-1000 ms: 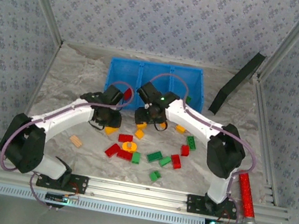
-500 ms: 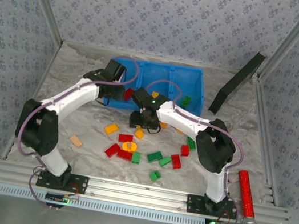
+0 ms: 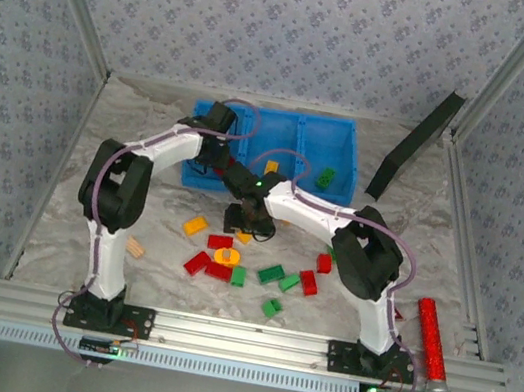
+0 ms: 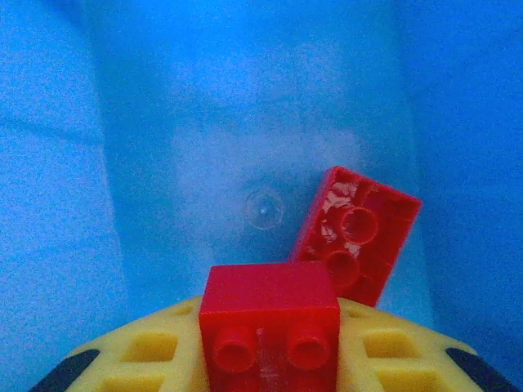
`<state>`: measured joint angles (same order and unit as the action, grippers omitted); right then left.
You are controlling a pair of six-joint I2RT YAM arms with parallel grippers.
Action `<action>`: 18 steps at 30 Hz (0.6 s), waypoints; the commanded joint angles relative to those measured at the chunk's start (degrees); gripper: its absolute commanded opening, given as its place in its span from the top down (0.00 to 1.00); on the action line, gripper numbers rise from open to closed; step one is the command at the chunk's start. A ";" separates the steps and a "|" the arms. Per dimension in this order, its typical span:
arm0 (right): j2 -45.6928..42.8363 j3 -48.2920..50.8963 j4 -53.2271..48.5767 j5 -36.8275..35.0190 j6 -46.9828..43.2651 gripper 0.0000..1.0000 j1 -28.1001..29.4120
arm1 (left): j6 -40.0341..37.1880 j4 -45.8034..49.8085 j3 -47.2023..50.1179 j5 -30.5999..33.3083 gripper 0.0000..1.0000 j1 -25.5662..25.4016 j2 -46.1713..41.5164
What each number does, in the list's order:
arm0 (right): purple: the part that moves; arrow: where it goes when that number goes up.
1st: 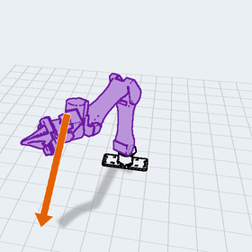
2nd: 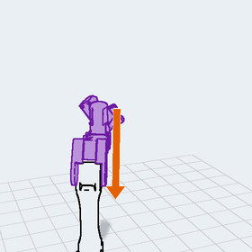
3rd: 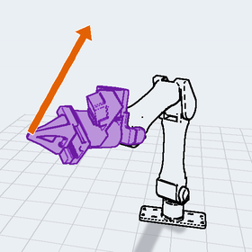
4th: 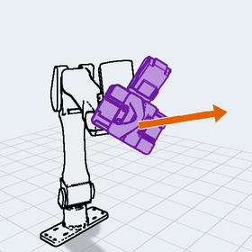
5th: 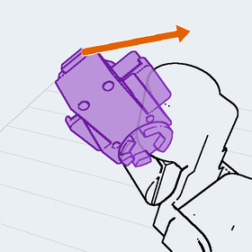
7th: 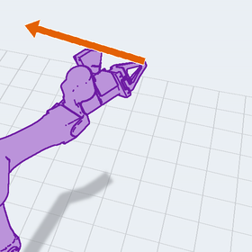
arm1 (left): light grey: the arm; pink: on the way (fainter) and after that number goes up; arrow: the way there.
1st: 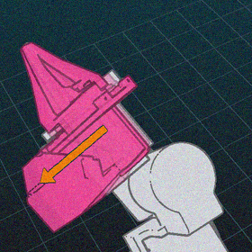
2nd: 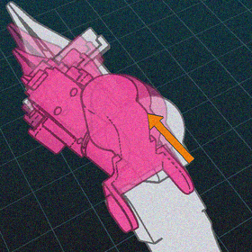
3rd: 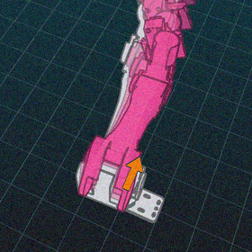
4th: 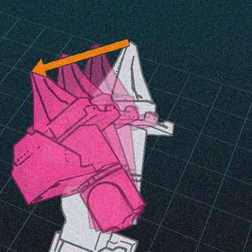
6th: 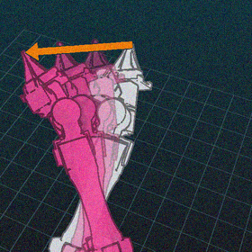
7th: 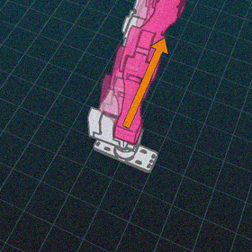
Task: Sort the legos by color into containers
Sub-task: Place the lego in the container, then pick up the lego from the center of the table.
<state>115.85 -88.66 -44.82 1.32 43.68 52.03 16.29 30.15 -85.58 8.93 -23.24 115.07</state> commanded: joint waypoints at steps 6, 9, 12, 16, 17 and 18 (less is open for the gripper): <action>3.23 1.50 0.03 0.14 3.91 0.43 0.26 | 0.63 -1.71 0.70 -2.57 0.58 0.31 1.58; 3.65 1.26 0.30 0.19 4.41 0.49 0.26 | 0.54 -1.59 1.65 -3.44 0.49 0.31 0.14; 4.28 0.60 -0.56 -0.10 4.41 0.56 0.19 | 0.45 -1.44 2.43 -4.34 0.44 0.22 -2.68; 4.58 0.57 -1.45 -0.38 4.25 0.67 0.24 | -0.09 -0.28 2.53 -5.63 0.39 0.13 -7.27; 4.34 0.68 -1.62 -0.44 4.13 0.69 0.22 | -0.21 0.13 2.44 -6.36 0.38 0.13 -8.29; 4.17 0.76 -1.91 -0.58 4.00 0.69 0.34 | -0.37 0.26 2.44 -6.99 0.37 0.13 -9.21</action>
<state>118.61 -88.29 -44.49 1.43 47.37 52.07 16.95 29.32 -82.43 4.32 -23.24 111.28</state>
